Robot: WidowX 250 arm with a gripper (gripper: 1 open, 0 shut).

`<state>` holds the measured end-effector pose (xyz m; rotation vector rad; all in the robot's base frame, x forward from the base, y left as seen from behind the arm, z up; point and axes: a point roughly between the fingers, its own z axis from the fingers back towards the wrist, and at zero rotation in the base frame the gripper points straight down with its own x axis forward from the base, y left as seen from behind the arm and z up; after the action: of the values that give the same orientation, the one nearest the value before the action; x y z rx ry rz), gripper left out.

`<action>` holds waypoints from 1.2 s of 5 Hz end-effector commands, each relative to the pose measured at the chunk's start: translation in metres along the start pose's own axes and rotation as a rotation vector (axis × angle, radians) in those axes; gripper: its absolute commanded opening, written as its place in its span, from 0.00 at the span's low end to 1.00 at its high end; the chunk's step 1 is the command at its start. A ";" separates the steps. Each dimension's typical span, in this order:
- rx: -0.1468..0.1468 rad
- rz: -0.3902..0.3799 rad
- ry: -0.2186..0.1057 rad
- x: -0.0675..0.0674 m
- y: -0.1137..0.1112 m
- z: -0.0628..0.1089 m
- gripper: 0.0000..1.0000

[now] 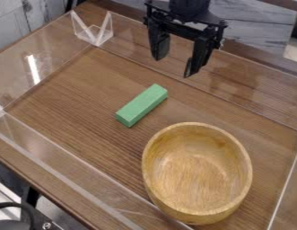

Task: Put the green block in the brown bowl

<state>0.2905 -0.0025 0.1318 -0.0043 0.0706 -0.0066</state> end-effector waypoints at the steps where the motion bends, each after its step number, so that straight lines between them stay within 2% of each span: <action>1: 0.000 -0.030 -0.010 -0.007 0.011 -0.011 1.00; 2: 0.004 -0.130 -0.018 -0.025 0.030 -0.042 1.00; 3: 0.015 -0.203 -0.060 -0.039 0.044 -0.058 1.00; 4: 0.011 -0.230 -0.084 -0.037 0.044 -0.063 1.00; 6: 0.003 -0.248 -0.107 -0.032 0.043 -0.073 1.00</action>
<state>0.2477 0.0373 0.0523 -0.0200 0.0019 -0.2609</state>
